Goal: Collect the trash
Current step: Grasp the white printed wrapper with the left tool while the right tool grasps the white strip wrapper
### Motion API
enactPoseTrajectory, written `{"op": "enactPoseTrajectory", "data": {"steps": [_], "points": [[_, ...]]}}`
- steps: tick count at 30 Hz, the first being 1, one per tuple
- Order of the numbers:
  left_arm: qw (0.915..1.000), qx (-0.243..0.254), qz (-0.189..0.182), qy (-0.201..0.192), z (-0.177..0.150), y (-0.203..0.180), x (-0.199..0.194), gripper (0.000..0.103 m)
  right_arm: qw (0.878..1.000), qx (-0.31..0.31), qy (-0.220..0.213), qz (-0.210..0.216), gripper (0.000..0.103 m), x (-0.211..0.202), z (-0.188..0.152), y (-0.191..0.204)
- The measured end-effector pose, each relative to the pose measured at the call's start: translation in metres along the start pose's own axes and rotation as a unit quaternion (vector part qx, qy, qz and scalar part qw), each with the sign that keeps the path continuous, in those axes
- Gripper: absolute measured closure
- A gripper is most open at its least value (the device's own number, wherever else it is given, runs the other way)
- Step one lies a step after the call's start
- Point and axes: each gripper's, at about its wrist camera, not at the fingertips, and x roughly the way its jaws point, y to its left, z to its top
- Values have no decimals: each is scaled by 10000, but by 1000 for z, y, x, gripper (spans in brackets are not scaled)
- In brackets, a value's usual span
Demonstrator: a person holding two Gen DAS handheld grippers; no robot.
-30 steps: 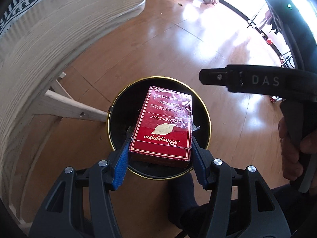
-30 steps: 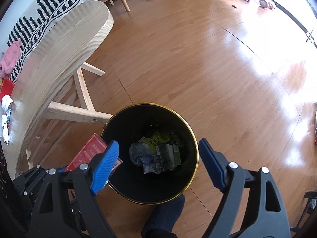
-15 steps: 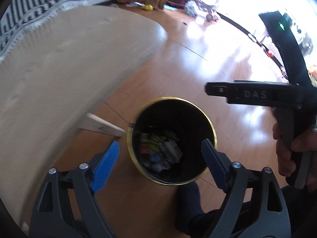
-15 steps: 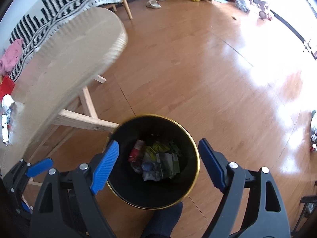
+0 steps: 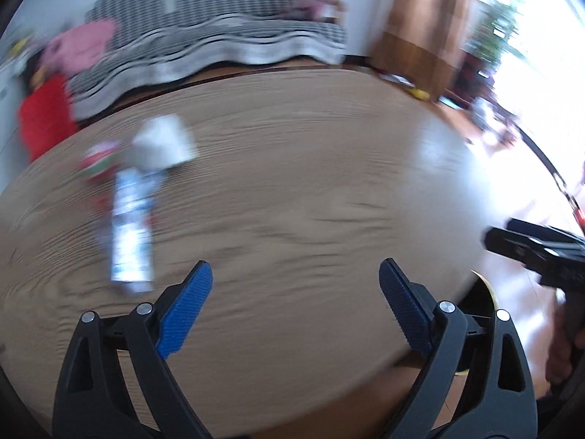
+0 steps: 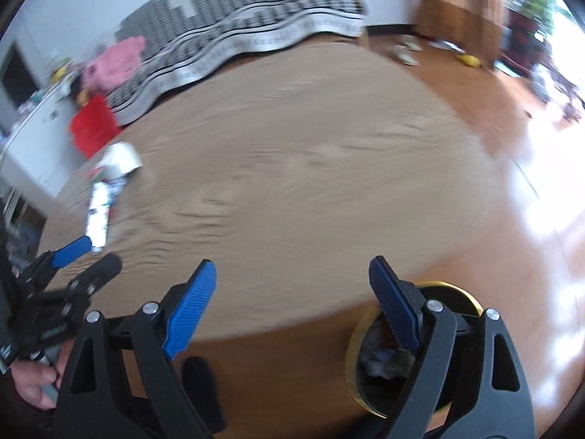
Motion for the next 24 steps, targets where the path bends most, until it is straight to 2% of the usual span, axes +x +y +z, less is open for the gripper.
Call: {"op": "enactPoseTrajectory", "data": {"steps": [3,5,7,12,14,15,16,17,20,24], "points": [[9982,-308,508,-12,2,51,6,14,9993,-305,95,181,20,20,9,49],[9965,-516,654,74,3,81,12,15,9983,-488,182,244,20,35,11,79],[9957,-595,692,152,4,99,19,27,9973,-614,292,270,20,50,10,100],[9947,-669,722,303,-1,119,27,31,9951,-773,515,344,20,80,8,137],[9950,-610,722,313,-1,120,30,36,9945,-804,553,372,20,86,7,145],[9952,-577,724,319,0,124,34,43,9943,-815,572,387,20,87,7,147],[9953,-531,737,339,0,124,36,61,9941,-818,585,403,20,89,7,149],[9953,-520,722,372,1,129,39,70,9940,-812,582,446,20,92,8,153],[9956,-569,681,301,2,135,32,74,9932,-855,584,535,20,97,11,162],[9960,-687,551,115,0,146,4,75,9893,-1061,620,788,20,103,10,183]]}}
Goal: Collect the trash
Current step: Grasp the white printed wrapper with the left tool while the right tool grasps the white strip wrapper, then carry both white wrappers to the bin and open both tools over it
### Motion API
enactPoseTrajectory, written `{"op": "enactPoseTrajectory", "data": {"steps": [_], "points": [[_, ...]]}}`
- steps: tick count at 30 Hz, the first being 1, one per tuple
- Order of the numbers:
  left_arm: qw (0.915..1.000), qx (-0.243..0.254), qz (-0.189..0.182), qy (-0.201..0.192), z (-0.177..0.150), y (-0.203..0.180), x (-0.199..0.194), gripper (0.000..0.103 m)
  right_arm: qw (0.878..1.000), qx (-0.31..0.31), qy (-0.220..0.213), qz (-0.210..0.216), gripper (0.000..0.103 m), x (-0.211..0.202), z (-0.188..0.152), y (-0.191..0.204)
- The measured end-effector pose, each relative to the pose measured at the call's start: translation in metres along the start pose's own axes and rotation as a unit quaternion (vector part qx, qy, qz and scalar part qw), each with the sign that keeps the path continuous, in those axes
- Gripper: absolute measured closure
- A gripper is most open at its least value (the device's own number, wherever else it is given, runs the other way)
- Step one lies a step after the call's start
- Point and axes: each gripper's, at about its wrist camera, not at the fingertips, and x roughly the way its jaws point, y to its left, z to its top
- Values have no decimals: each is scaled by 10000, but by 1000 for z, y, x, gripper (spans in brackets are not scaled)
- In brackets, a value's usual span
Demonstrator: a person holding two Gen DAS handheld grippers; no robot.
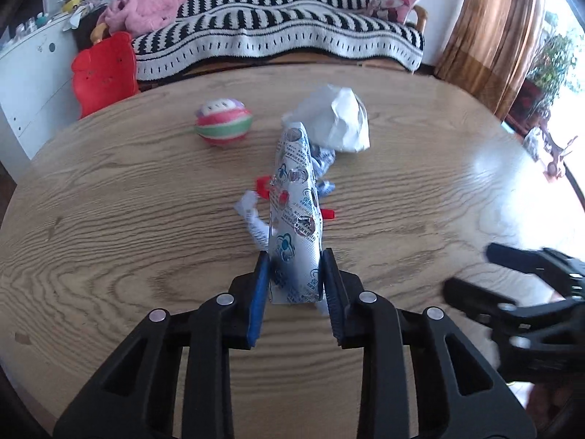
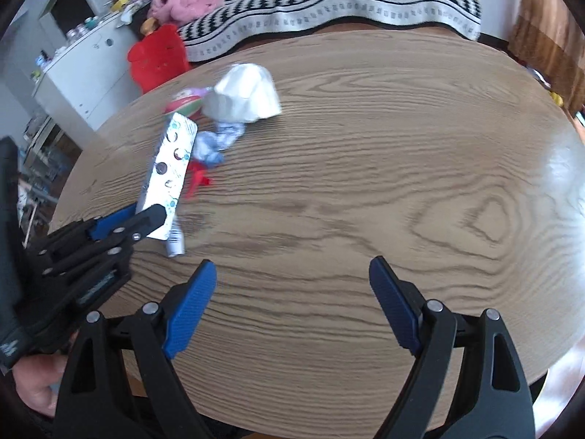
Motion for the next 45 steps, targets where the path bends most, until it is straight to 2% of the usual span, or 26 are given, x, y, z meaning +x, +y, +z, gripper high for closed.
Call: {"op": "enactPoseTrajectory", "data": {"steps": [2,7,11,16,17,19,20,22,27,31,34,40,45], "points": [[9998,-139,-85,-101,-2,12,-16,75,9998,-120,37,139,20,6,2,12],[9984,-496,5,-276,-4,51,-41,75,9977,-609,98,293,20,25,7,53],[9969,-763,108,-179,-7,79,-35,75,9959,-876,106,210,21,43,14,76],[9961,-867,141,26,-15,94,-25,75,9935,-1142,-18,-25,30,63,20,101],[9961,-872,152,42,-16,95,-24,75,9924,-1225,-43,-72,34,65,20,106],[9958,-890,182,64,-18,97,-23,75,9902,-1383,-84,-161,52,65,17,113],[9956,-912,180,77,-18,98,-23,75,9891,-1463,-69,-147,89,65,16,117],[9954,-941,183,69,-18,99,-25,75,9900,-1403,12,120,91,63,15,119],[9956,-920,154,16,-14,90,-29,74,9874,-1535,-282,256,91,30,9,123],[9970,-774,48,-25,-9,69,-32,75,9889,-1392,-478,222,91,-1,5,101],[9985,-535,-111,-47,-7,36,-34,74,9918,-1157,-550,25,91,-21,-1,67],[9989,105,-456,-30,-9,-46,-33,75,9948,-497,-708,-528,91,-72,-21,-34],[9935,729,-877,-52,-17,-132,-38,75,9920,73,-844,-931,91,-118,-54,-117]]}}
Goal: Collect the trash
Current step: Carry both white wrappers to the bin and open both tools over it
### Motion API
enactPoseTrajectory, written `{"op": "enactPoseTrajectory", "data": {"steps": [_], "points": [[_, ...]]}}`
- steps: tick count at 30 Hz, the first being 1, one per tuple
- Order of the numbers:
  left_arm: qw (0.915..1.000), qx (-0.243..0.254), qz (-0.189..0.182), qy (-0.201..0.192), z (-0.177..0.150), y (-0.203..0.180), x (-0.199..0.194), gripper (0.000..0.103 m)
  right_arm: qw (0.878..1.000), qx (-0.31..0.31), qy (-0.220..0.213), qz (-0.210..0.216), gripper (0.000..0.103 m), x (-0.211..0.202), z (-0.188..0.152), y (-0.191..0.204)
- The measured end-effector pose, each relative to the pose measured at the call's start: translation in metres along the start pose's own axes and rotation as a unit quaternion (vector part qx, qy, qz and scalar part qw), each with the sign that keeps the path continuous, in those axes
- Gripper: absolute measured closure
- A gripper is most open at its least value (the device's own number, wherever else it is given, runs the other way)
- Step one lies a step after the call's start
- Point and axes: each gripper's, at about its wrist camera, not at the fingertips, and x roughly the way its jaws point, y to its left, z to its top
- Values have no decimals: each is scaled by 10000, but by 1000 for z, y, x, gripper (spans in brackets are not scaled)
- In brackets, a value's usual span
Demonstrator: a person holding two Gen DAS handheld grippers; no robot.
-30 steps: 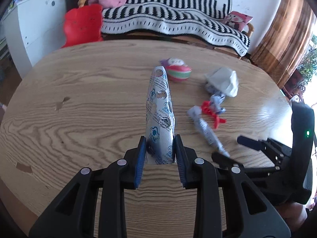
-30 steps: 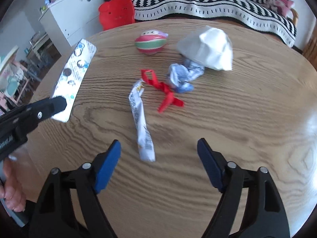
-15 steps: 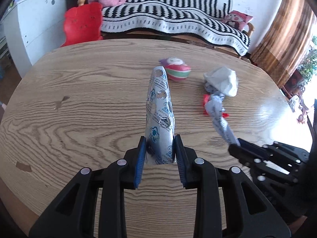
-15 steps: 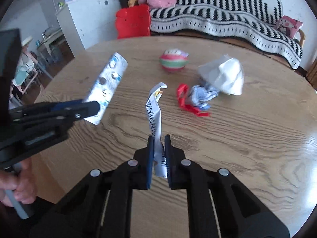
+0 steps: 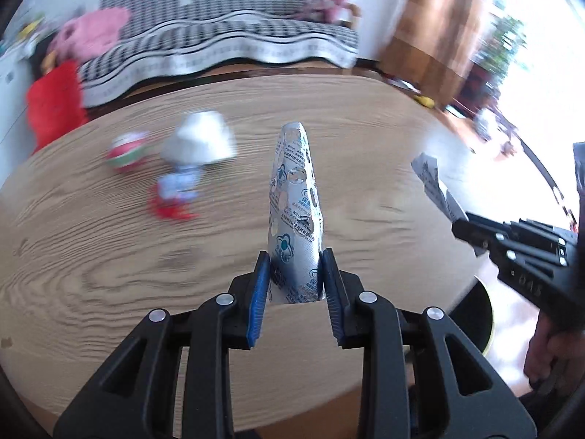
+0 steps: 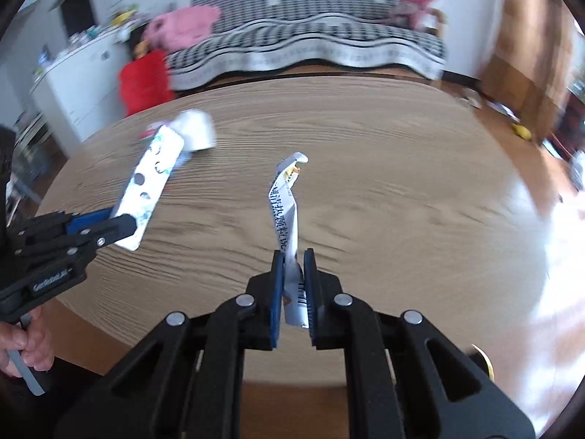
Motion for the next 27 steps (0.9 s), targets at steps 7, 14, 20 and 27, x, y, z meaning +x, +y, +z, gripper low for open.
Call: {"op": "enactPoseTrajectory", "data": {"steps": [7,14,20,27], "points": [[9924,934,-782,149,-16,-130,21,74,9942,921,7,-557,91,-45,-63,-129],[9741,1804,-1290,435,-49,-230,42,74,9839,1570,357,-781,91,-61,-129,-207],[9640,2109,-1418,778,-72,-270,69,74,9690,2054,1122,-791,91,-34,-172,-240],[9638,2122,-1318,931,-74,-271,86,74,9582,2083,1861,-612,91,6,-193,-239]]}}
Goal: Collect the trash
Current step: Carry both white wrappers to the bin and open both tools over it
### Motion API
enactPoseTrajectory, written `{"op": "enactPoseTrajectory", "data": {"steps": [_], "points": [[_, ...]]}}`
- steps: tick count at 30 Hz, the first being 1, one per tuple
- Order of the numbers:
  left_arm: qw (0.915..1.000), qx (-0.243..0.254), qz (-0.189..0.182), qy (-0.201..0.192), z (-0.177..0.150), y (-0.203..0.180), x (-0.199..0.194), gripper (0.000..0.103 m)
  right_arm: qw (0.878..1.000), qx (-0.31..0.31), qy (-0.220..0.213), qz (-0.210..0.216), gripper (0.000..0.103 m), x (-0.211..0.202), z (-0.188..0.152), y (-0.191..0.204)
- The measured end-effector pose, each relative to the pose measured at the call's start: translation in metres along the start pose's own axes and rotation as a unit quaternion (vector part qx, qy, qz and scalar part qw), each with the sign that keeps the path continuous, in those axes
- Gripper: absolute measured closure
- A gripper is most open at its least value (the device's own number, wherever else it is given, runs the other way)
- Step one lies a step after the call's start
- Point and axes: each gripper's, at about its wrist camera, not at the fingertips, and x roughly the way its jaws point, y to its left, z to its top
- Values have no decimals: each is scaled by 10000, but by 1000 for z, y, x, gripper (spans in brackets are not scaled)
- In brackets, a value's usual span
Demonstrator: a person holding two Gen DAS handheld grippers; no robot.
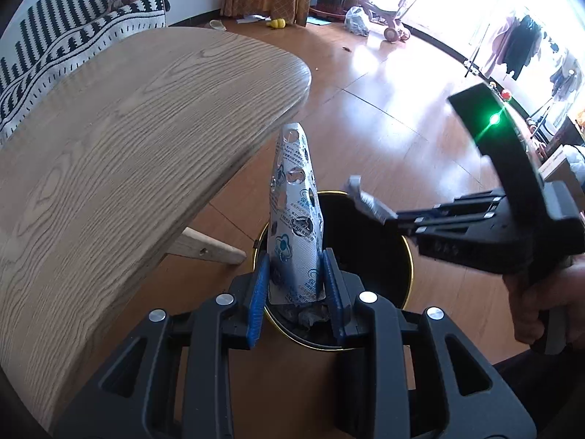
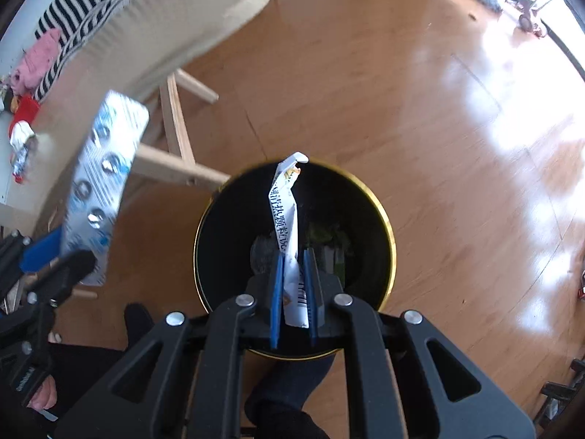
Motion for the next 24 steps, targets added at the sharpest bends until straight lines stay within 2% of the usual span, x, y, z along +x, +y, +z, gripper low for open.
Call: {"op": "enactPoseTrajectory", "data": {"steps": [8,16,17,19,20,24], "points": [[10000,-71,43,-32,-2,5,-4,74,9998,-132,135,-17,91,12,7,19],[9999,-80,68,-44,-1,1,-7,74,10000,-14,67,51,90,6,15,8],[9999,-86,73,-41,0,0,-7,74,9999,2,59,95,86,5,15,5],[9999,-86,63,-31,0,0,-7,74,10000,17,2,70,50,1,18,4],[9999,-89,62,-27,-1,-1,-7,74,10000,7,-91,34,21,-3,18,2],[10000,-61,45,-3,0,-5,-4,74,9997,51,-251,49,19,-11,18,2]]}}
